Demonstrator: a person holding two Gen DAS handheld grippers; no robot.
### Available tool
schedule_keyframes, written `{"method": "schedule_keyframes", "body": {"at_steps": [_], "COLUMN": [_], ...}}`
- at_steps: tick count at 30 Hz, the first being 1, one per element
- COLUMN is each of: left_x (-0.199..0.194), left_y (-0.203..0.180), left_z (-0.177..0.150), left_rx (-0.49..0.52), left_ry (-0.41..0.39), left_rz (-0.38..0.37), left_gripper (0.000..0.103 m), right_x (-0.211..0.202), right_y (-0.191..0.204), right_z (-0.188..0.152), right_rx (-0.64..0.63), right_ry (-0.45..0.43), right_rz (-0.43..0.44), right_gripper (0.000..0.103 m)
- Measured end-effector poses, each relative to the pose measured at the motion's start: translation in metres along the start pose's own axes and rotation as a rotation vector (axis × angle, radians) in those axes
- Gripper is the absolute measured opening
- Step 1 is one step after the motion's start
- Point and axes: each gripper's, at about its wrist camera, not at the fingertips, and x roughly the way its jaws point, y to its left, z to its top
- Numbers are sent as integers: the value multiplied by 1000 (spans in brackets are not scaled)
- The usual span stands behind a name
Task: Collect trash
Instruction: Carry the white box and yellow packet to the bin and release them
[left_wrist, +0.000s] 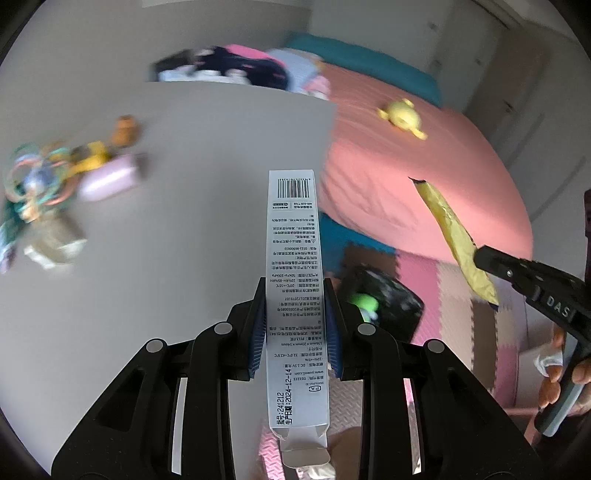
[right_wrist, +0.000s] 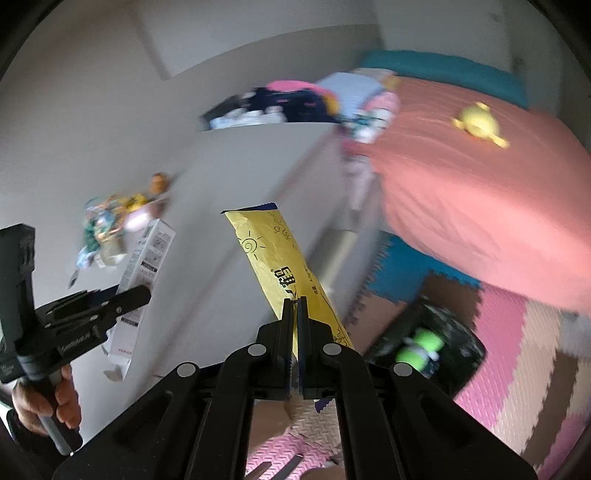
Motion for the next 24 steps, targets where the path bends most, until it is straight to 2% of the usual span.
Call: {"method": "schedule_keyframes", "body": {"at_steps": [7, 12, 15, 16, 17, 18, 19, 20, 24], "left_x": [60, 99, 115, 122, 127, 128, 126, 125, 126], "left_y": [-110, -164, -187, -198, -206, -212, -216, -221, -223], "left_z": [-3, -6, -8, -9, -8, -10, -11, -12, -16], "left_rx": [177, 252, 291, 308, 317, 326, 342, 360, 375], "left_ry": [92, 148, 164, 178, 184, 175, 141, 124, 132], "left_rz": [-69, -109, -141, -165, -169, -161, -147, -133, -116], "left_gripper": [28, 28, 29, 40, 56, 94, 97, 97, 97], "right_x": [-7, -6, -5, -5, -6, -7, -11, -13, -19], "right_y": [-102, -157, -179, -188, -194, -196, -201, -205, -213], "right_z": [-26, -39, -43, -44, -43, -44, -45, -44, -46], "right_rx": [206, 316, 362, 394, 413, 423, 434, 436, 444], "right_ry": [12, 25, 33, 30, 25, 18, -1, -12, -27], "right_rz": [-101, -148, -142, -137, -138, -143, -172, -190, -198], "right_gripper": [2, 2, 3, 8, 14, 31, 48, 51, 51]}}
